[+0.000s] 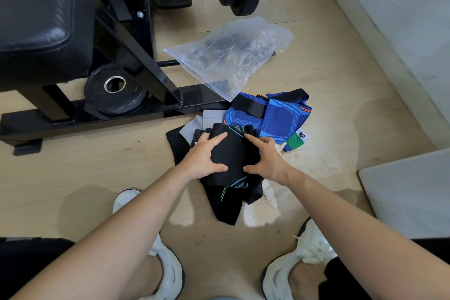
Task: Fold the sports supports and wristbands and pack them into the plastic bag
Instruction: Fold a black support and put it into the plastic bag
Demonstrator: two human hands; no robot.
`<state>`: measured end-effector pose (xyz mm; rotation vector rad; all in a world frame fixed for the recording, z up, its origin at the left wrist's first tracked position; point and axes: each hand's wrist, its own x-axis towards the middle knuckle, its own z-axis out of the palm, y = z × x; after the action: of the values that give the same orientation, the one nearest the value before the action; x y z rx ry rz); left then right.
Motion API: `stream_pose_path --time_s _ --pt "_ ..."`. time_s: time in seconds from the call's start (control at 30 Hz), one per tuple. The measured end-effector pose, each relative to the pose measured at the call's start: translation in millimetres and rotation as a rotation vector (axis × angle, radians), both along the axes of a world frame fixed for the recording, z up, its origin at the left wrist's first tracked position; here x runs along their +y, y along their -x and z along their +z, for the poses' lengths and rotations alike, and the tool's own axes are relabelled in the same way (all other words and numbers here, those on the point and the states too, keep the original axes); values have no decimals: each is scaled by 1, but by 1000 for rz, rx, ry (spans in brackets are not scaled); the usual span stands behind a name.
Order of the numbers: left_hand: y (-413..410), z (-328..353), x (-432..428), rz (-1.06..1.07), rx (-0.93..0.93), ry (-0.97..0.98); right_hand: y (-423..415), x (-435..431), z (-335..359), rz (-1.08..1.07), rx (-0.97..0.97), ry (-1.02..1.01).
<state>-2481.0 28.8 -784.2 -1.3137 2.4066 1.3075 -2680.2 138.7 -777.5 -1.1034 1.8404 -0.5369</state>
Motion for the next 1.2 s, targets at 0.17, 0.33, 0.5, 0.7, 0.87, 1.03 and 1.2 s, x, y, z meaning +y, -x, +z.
stream_pose_path --time_s 0.17,0.33,0.5,0.7,0.87,1.03,1.2 --pt "9 1 12 -18 -198 186 -11 -3 2 -1 -126 51" --pt "7 7 8 25 -52 203 -24 -2 0 30 15 140" --pt "10 10 13 211 290 -40 -24 -2 -5 42 64 153" --pt "19 18 15 338 473 -315 -22 -6 13 -270 -321 200" --pt "30 27 19 298 492 -527 -11 0 11 -232 -238 293" --pt "40 27 -10 272 383 -202 24 -8 16 -368 -316 265" --pt "51 36 -89 205 248 360 48 -19 21 -461 -335 283"
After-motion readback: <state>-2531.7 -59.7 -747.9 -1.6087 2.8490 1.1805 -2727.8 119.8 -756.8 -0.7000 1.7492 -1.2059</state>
